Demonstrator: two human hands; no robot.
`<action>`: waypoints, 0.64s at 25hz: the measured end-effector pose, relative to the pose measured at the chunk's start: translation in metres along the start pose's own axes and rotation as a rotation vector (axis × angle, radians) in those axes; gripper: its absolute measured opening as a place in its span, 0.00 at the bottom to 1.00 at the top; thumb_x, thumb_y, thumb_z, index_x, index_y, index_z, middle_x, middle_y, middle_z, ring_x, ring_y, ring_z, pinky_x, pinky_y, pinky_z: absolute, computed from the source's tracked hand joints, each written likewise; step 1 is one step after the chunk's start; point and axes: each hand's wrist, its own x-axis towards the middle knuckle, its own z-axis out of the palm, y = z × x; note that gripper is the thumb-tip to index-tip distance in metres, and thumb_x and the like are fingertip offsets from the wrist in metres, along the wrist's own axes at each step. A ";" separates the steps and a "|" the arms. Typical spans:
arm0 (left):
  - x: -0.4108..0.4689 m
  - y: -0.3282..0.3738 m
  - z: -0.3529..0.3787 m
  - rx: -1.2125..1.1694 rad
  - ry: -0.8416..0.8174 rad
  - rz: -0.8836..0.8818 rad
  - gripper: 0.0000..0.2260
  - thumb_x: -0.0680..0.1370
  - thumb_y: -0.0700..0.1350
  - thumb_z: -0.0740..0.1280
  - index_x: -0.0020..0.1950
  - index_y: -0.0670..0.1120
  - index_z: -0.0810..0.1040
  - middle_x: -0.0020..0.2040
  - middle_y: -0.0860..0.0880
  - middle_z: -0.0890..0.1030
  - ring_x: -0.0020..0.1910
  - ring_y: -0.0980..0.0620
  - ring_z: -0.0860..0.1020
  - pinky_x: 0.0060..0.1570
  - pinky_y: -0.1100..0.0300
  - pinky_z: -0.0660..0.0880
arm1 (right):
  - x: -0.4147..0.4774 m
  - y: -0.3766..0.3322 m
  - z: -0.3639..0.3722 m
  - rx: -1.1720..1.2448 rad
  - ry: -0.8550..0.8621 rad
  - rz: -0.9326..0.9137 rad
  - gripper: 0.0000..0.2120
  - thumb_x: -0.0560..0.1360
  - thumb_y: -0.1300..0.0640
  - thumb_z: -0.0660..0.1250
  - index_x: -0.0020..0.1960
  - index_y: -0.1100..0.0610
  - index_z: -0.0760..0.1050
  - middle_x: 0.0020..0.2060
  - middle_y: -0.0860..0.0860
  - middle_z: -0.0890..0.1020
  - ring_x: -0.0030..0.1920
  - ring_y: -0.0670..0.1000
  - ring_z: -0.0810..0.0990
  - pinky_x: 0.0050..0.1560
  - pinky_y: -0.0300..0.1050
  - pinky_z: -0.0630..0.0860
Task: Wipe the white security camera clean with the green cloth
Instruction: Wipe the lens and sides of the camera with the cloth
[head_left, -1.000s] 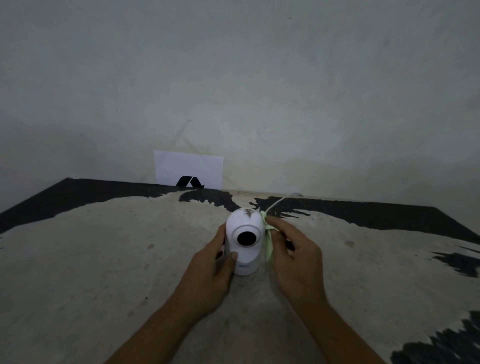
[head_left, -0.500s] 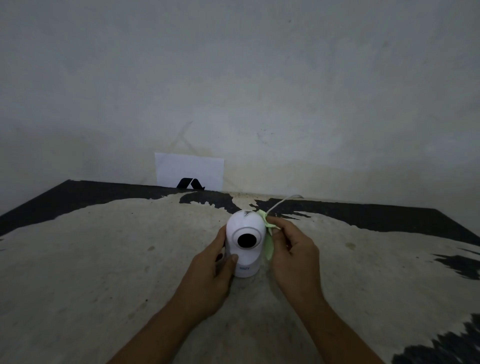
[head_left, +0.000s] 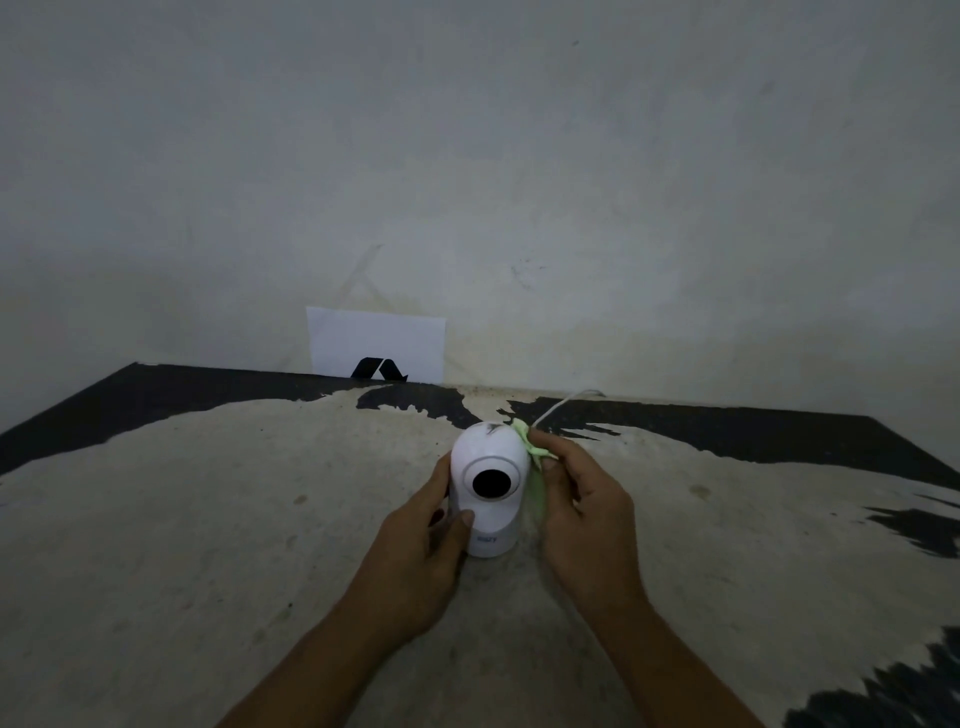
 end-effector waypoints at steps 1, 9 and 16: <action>0.001 -0.001 0.000 0.004 0.001 -0.001 0.26 0.79 0.51 0.60 0.75 0.58 0.54 0.71 0.59 0.68 0.66 0.62 0.68 0.63 0.70 0.67 | -0.001 -0.002 0.001 0.023 -0.020 -0.032 0.14 0.79 0.62 0.59 0.61 0.53 0.77 0.56 0.41 0.78 0.57 0.28 0.72 0.57 0.23 0.68; 0.001 -0.003 0.001 0.004 0.002 -0.007 0.26 0.78 0.51 0.60 0.75 0.56 0.55 0.70 0.56 0.71 0.67 0.57 0.71 0.65 0.58 0.70 | -0.001 0.005 0.002 0.016 -0.095 0.055 0.15 0.81 0.59 0.57 0.65 0.47 0.72 0.58 0.38 0.76 0.54 0.24 0.70 0.55 0.21 0.66; 0.000 -0.002 0.002 0.036 0.014 -0.035 0.26 0.78 0.51 0.61 0.75 0.56 0.56 0.71 0.54 0.69 0.68 0.54 0.69 0.63 0.64 0.67 | -0.009 0.016 -0.008 -0.234 -0.283 0.111 0.15 0.79 0.61 0.59 0.63 0.55 0.76 0.57 0.51 0.82 0.51 0.42 0.76 0.43 0.18 0.65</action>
